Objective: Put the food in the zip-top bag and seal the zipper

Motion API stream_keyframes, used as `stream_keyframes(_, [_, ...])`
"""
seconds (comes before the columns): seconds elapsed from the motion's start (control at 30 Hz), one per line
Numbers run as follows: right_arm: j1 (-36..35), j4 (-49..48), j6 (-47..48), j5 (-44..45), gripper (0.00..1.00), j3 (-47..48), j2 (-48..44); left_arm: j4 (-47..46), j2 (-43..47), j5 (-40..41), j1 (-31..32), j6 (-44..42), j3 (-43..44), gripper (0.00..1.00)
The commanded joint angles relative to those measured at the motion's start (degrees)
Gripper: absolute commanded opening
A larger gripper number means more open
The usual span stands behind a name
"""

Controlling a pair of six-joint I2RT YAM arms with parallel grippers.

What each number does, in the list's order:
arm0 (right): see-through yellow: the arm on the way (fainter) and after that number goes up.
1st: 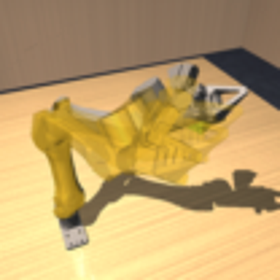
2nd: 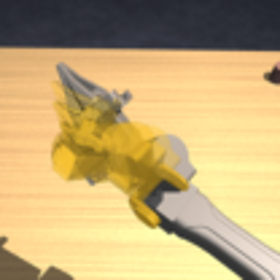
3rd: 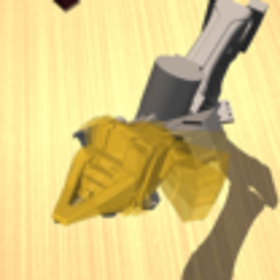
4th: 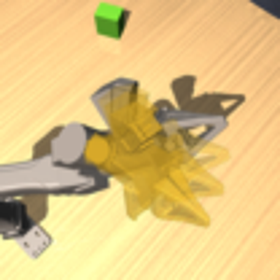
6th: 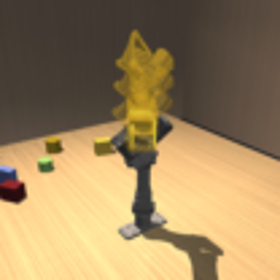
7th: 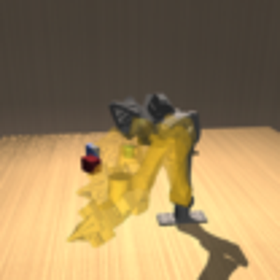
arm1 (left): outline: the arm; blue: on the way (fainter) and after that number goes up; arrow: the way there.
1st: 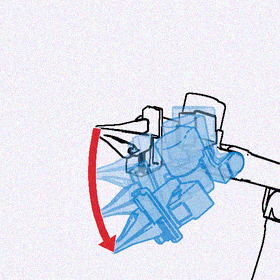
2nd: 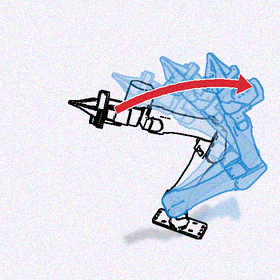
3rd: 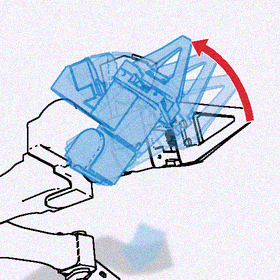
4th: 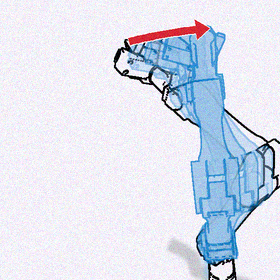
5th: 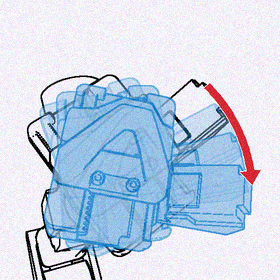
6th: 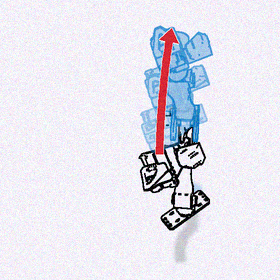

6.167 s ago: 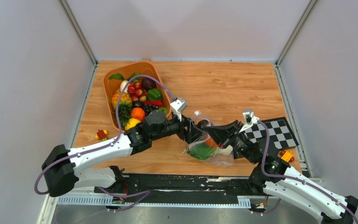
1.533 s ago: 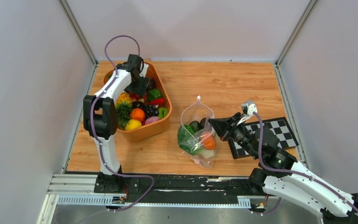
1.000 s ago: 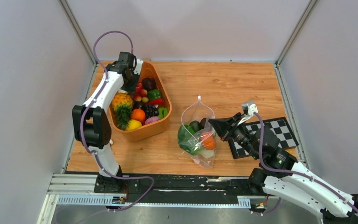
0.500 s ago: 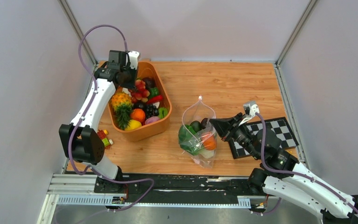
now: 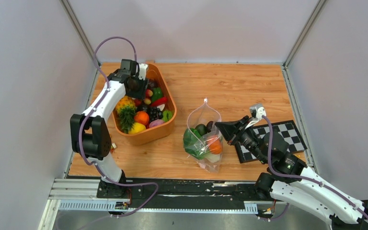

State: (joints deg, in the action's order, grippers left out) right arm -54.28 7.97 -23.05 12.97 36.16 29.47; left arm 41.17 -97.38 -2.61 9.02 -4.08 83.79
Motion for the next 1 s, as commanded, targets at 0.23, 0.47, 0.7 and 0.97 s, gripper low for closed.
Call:
stream_keyframes(0.23, [0.2,-1.6,-0.6,0.3,0.0,0.6,0.7,-5.9,5.8,-1.4,0.2,-0.1,2.4,0.82])
stream_keyframes(0.47, [0.2,-1.8,-1.0,-0.1,0.0,0.7,0.4,-13.8,11.0,7.1,-0.6,3.3,-3.1,0.95])
stream_keyframes(0.7, [0.2,-1.9,-1.0,0.4,0.0,0.8,0.6,-15.8,5.8,3.2,-1.8,5.4,-3.3,0.8])
stream_keyframes(0.97, [0.2,-1.4,-1.2,0.0,0.0,0.9,0.7,-17.9,1.9,-0.8,-3.6,7.5,-4.1,0.52])
